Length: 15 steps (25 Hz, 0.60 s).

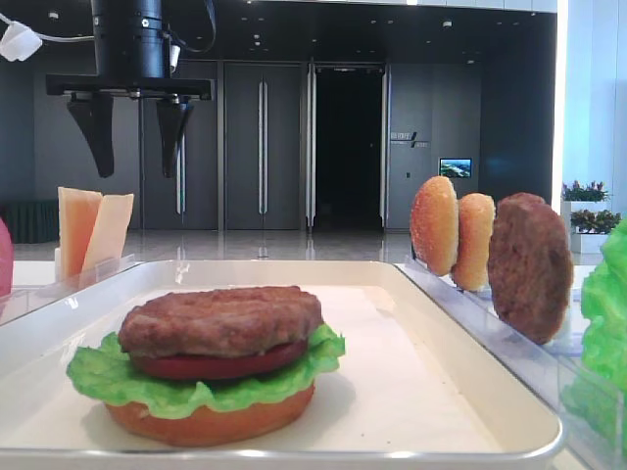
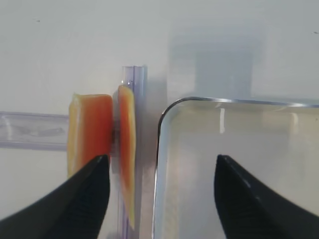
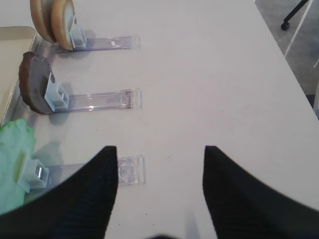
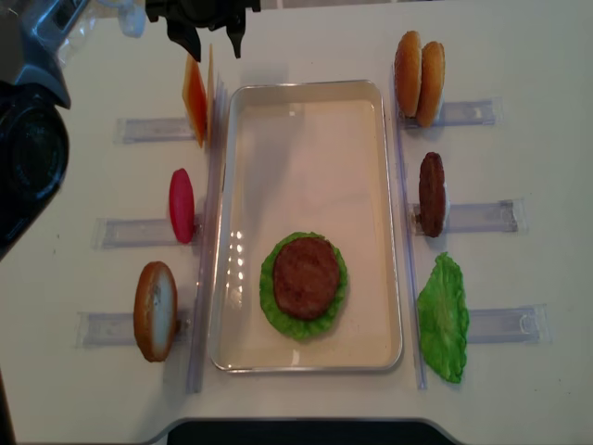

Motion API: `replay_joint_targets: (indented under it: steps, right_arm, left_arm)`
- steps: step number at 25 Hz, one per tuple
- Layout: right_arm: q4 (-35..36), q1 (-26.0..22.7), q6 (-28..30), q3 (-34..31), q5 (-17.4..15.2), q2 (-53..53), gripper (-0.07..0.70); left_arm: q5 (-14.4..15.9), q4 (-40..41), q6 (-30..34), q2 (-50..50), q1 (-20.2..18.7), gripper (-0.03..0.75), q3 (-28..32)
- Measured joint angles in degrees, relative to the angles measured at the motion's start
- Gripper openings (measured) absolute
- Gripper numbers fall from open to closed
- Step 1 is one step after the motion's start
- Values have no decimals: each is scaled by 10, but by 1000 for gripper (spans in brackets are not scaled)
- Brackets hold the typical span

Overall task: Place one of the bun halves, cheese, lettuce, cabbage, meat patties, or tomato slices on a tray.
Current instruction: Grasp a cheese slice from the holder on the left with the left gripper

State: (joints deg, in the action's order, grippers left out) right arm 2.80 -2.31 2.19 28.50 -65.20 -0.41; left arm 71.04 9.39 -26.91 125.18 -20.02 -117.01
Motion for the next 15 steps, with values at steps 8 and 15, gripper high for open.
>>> replay_joint_targets:
  steps: [8, 15]
  right_arm:
    - [0, 0, 0, 0, 0, 0, 398]
    - [0, 0, 0, 0, 0, 0, 398]
  left_arm:
    - [0, -3, -4, 16, 0, 498, -1]
    - [0, -3, -5, 36, 0, 498, -1]
